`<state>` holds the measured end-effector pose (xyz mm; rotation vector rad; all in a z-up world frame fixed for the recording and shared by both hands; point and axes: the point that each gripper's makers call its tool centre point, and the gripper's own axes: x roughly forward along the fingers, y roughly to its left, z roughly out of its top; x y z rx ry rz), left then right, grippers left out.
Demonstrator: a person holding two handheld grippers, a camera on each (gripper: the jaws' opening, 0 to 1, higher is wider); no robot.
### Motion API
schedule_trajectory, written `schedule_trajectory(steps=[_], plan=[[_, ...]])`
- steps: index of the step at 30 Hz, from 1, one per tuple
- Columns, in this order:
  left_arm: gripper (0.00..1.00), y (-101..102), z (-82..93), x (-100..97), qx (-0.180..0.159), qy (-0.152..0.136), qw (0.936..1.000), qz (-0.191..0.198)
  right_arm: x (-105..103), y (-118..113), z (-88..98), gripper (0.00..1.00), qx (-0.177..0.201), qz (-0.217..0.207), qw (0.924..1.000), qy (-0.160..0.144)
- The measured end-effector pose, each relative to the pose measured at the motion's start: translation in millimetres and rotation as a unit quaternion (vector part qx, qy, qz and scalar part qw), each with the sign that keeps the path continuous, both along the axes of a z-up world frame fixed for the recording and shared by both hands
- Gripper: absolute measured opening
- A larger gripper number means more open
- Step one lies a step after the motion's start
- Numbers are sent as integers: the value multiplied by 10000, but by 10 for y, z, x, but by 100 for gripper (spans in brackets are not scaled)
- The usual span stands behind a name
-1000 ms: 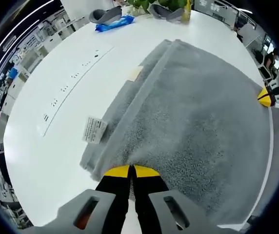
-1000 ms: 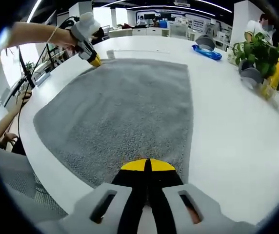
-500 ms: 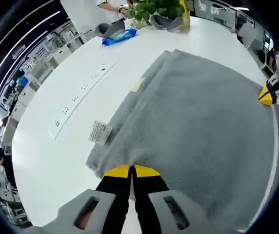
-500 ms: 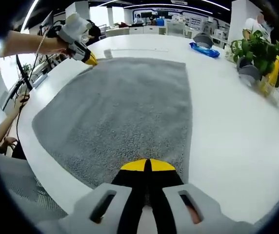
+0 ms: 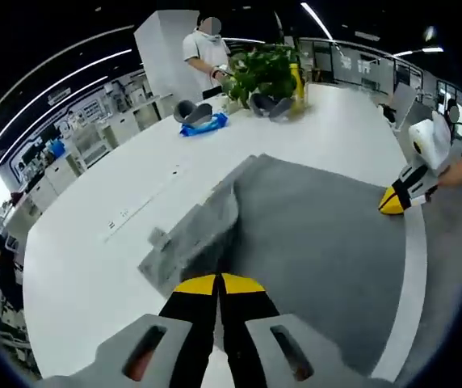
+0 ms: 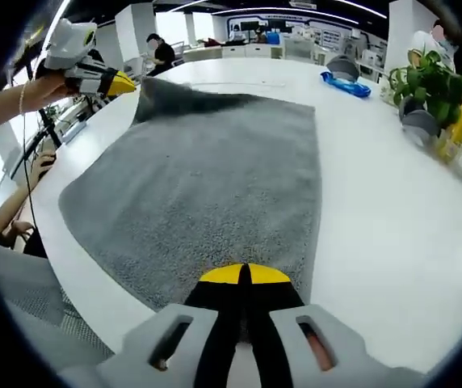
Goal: Fold the towel on the table until its edges align and the towel forms a compact rectangular stack.
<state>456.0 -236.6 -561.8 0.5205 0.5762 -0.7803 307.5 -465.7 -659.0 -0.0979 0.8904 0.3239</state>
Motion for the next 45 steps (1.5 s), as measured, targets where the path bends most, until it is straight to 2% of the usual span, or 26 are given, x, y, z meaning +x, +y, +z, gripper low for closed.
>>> schedule_trajectory(steps=[5, 9, 15, 18, 22, 25, 32, 39, 45], plan=[[1, 19, 39, -166, -284, 66, 9994, 200, 4, 1, -1, 0, -19, 183, 9998, 50], [1, 41, -18, -341, -518, 209, 9977, 377, 4, -1, 2, 0, 47, 328, 9994, 111], [1, 58, -207, -430, -471, 273, 9975, 454, -5, 18, -1, 0, -83, 556, 9984, 37], [1, 51, -262, -414, -489, 408, 9969, 471, -7, 17, 1, 0, -113, 565, 9983, 3], [2, 60, -330, -323, -508, 396, 9966, 509, -5, 17, 4, 0, -119, 555, 9984, -44], [2, 64, -430, -260, -553, 551, 9952, 585, -7, 16, 3, 0, -109, 517, 9986, -86], [3, 85, -614, -79, -470, 603, 9951, 626, -3, 4, -10, 0, -28, 339, 9990, -285], [2, 73, -857, 48, -332, 818, 9938, 682, 2, 2, -13, 0, -45, 291, 9989, -358], [2, -31, -874, 142, -493, 800, 9929, 730, 2, -1, -13, 0, -35, 235, 9989, -396]])
